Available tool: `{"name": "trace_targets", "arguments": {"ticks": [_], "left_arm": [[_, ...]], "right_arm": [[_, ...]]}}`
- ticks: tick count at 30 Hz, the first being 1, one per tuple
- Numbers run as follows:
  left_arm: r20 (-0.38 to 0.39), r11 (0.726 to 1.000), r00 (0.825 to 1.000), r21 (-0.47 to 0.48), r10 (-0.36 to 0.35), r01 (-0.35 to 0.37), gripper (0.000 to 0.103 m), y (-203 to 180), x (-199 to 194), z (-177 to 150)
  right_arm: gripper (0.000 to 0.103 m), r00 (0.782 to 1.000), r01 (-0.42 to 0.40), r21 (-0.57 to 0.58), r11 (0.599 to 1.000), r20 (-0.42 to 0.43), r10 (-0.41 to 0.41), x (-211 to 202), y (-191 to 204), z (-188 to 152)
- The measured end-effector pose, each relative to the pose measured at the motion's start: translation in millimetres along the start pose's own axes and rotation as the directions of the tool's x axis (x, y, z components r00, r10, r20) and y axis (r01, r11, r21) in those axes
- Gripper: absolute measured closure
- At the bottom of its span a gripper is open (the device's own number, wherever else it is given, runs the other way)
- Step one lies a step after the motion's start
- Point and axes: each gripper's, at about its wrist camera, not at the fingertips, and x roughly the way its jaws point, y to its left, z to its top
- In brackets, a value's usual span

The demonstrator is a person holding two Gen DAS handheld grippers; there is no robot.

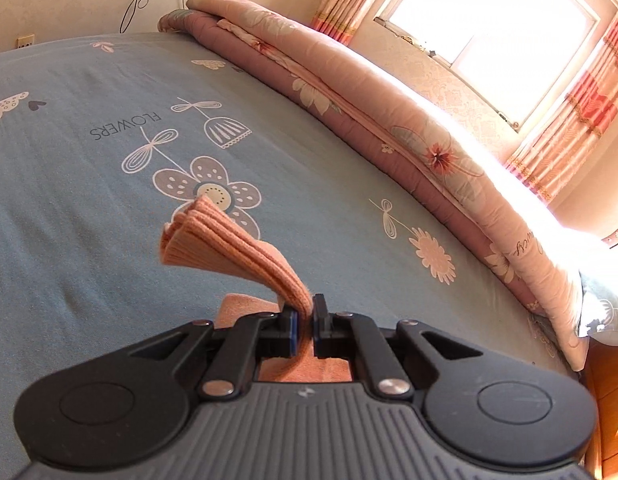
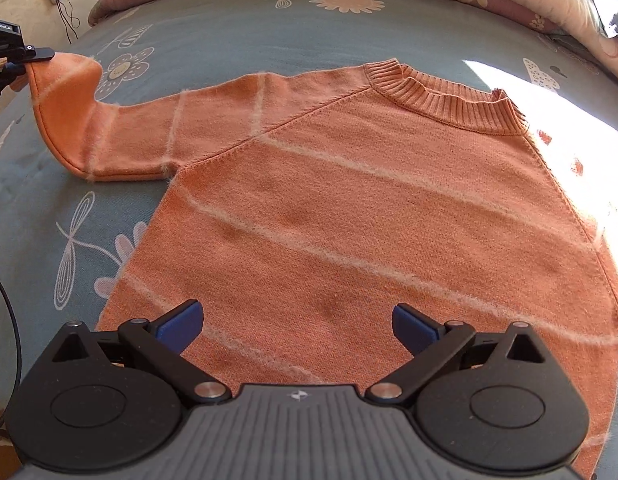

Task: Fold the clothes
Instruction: 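Lift the gripped sleeve cuff with the left tool, then carry the sleeve cuff with the left tool across the sweater body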

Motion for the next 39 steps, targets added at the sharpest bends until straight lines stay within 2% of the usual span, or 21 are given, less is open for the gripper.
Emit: {"name": "trace_targets", "arguments": {"ticks": [4, 11, 21, 29, 39], "left_arm": [[-0.006, 0.999, 0.999, 0.004, -0.051, 0.051, 0.098, -24.2, -2.1, -5.5], [-0.061, 0.988, 0.988, 0.047, -0.145, 0.147, 0.098, -73.0, -0.8, -24.4], [-0.110, 0.972, 0.970, 0.065, -0.218, 0.226, 0.098, -128.2, 0.3, -54.2], [-0.153, 0.952, 0.947, 0.071, -0.283, 0.296, 0.098, -169.6, 2.9, -80.4], [-0.230, 0.920, 0.915, 0.136, -0.333, 0.369, 0.098, -223.0, 12.7, -121.6]], "right_arm": [[0.001, 1.000, 0.007, 0.023, 1.000, 0.005, -0.007, -7.3, -15.3, -6.0], [0.001, 1.000, 0.012, 0.077, 0.997, 0.018, -0.013, -19.1, -44.5, -14.7], [0.001, 0.999, 0.019, 0.130, 0.991, 0.035, -0.023, -35.0, -86.2, -29.1], [0.001, 0.998, 0.038, 0.171, 0.984, 0.044, -0.046, -44.8, -120.2, -41.3], [0.001, 0.996, 0.068, 0.214, 0.974, 0.041, -0.079, -50.8, -155.7, -54.8]]}}
